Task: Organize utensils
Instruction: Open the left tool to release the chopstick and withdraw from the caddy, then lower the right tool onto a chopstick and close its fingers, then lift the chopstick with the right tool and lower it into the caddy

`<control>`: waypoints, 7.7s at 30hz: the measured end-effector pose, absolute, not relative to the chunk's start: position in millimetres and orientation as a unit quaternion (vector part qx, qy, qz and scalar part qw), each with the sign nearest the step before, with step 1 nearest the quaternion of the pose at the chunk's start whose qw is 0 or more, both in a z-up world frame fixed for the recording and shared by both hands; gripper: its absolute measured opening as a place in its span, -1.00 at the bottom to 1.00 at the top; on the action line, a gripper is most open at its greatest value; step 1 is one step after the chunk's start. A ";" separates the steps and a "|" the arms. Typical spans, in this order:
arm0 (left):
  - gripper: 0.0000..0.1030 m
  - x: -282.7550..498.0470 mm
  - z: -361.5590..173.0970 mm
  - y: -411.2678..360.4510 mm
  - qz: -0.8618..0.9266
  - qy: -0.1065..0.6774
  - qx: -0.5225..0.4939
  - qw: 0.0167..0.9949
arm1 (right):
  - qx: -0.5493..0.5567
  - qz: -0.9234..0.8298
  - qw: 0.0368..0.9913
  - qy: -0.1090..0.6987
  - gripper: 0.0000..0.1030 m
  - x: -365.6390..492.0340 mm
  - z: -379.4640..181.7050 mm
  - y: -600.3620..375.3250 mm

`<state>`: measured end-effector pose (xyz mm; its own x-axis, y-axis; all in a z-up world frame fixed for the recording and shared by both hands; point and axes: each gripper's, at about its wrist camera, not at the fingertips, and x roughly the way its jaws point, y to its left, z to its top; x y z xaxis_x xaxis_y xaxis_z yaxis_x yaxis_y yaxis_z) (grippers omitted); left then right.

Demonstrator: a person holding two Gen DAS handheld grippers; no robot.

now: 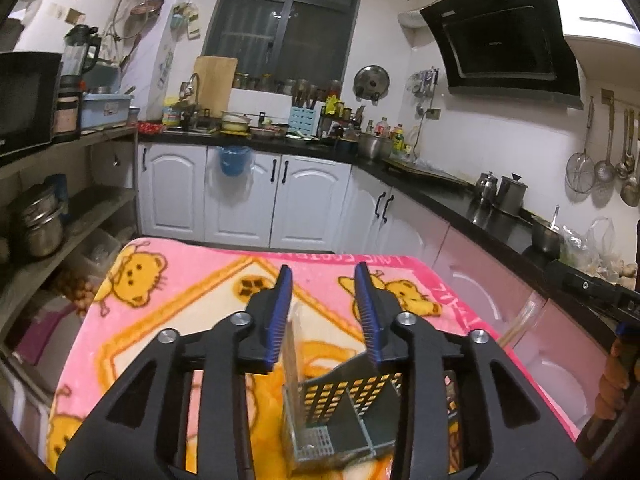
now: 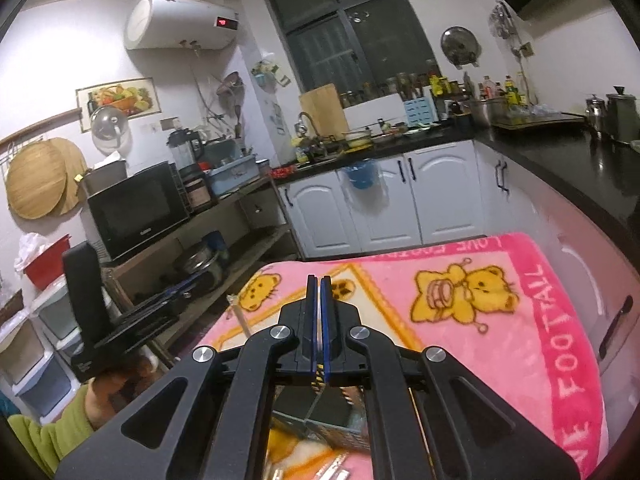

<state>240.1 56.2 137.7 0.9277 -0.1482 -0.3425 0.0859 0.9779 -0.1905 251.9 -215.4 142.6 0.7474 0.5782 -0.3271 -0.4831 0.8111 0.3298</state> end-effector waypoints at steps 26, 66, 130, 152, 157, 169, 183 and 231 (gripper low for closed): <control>0.78 180.7 111.1 67.0 -0.055 0.207 -0.123 0.969 | 0.078 0.241 0.943 0.216 0.21 195.6 105.4 -229.9; 0.78 141.9 30.7 53.9 -0.045 0.291 -0.116 0.949 | -0.004 0.241 0.924 0.296 0.22 148.3 23.2 -199.8; -0.85 223.8 -62.7 51.6 -0.075 0.464 -0.197 0.860 | 0.053 0.227 0.842 0.487 -0.61 245.5 -66.9 -186.6; -0.95 194.5 15.0 47.9 -0.117 0.377 -0.191 0.899 | 0.072 0.315 0.878 0.354 -0.87 206.6 22.9 -196.8; -0.98 188.6 33.0 39.9 -0.130 0.356 -0.183 0.907 | 0.051 0.333 0.886 0.319 -0.87 194.8 49.1 -188.2; -0.99 183.3 67.6 31.8 -0.151 0.314 -0.169 0.922 | 0.024 0.359 0.895 0.265 -0.88 176.6 88.0 -174.9; -0.99 188.6 120.6 24.3 -0.174 0.251 -0.154 0.940 | 0.009 0.374 0.902 0.215 -0.88 170.8 121.7 -170.7; -1.00 244.0 206.3 13.2 -0.193 0.156 -0.169 0.954 | 0.017 0.305 0.946 0.107 -0.89 236.5 210.5 -190.9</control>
